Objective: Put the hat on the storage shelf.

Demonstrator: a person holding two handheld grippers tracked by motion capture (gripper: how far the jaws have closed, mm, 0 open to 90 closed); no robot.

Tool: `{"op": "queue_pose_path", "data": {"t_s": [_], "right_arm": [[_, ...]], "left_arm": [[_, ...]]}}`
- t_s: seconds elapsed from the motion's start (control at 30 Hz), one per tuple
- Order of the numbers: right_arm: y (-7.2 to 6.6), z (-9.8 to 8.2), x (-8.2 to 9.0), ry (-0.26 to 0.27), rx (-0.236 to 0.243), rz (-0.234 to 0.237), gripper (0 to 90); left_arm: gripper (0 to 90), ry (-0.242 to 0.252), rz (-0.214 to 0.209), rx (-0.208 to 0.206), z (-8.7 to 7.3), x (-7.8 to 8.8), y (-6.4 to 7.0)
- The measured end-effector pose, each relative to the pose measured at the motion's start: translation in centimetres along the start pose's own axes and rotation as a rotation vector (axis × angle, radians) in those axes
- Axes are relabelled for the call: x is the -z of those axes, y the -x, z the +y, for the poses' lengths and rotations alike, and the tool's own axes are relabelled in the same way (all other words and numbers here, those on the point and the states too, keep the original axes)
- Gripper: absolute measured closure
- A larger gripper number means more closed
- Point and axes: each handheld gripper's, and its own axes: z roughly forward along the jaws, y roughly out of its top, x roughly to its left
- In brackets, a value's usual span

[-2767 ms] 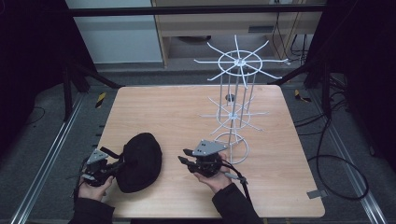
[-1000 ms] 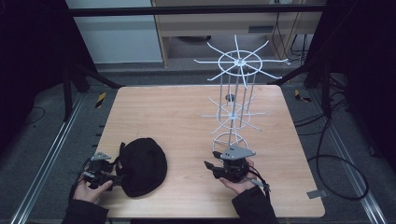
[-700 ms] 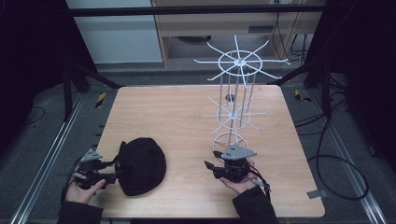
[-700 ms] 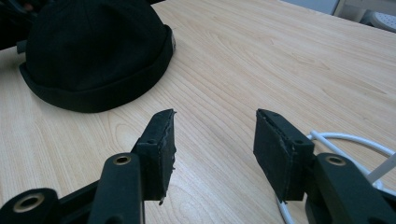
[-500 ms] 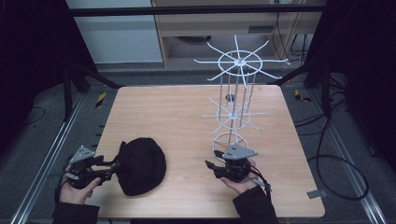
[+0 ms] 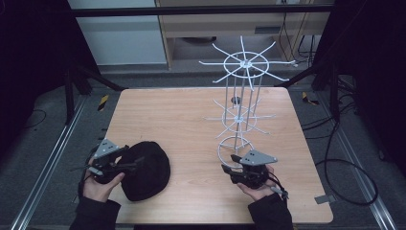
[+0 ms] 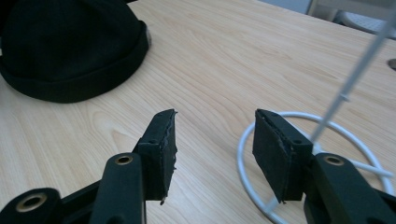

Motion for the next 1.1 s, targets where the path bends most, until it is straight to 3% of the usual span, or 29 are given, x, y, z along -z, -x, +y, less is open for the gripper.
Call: {"op": "queue_pose_path", "data": {"t_s": [0.2, 0.37, 0.53, 0.67, 0.73, 0.87, 1.0, 1.1], "right_arm": [[1.6, -1.2, 1.6, -0.003, -0.018, -0.051, 49.3], [3.1, -2.2, 2.5, 0.000, -0.050, -0.094, 49.1], [4.6, -3.0, 3.6, -0.002, -0.079, -0.150, 49.3], [5.9, -3.7, 4.3, -0.007, -0.114, -0.189, 49.7], [6.5, -4.0, 4.6, -0.006, -0.125, -0.205, 49.8], [7.2, -4.4, 5.0, -0.008, -0.148, -0.231, 49.8], [7.7, -4.7, 5.3, -0.013, -0.160, -0.250, 49.8], [8.0, -5.0, 5.3, -0.024, -0.161, -0.267, 49.8]], "left_arm": [[31.9, -0.059, 0.012, 0.013, -0.2, -2.6, 0.4], [38.9, -0.092, 0.030, 0.024, -0.6, -3.3, 0.6], [62.8, -0.138, 0.052, 0.064, -1.0, -3.6, 0.2], [69.8, -0.125, 0.043, 0.082, -1.0, -3.4, -0.1], [70.5, -0.102, 0.038, 0.079, -0.9, -2.9, 0.0], [71.0, -0.009, -0.005, 0.103, -0.4, -1.3, -0.1], [71.1, 0.124, -0.074, 0.134, 0.4, 1.0, -0.2], [71.1, 0.220, -0.108, 0.121, 1.0, 2.4, 0.0]]}}
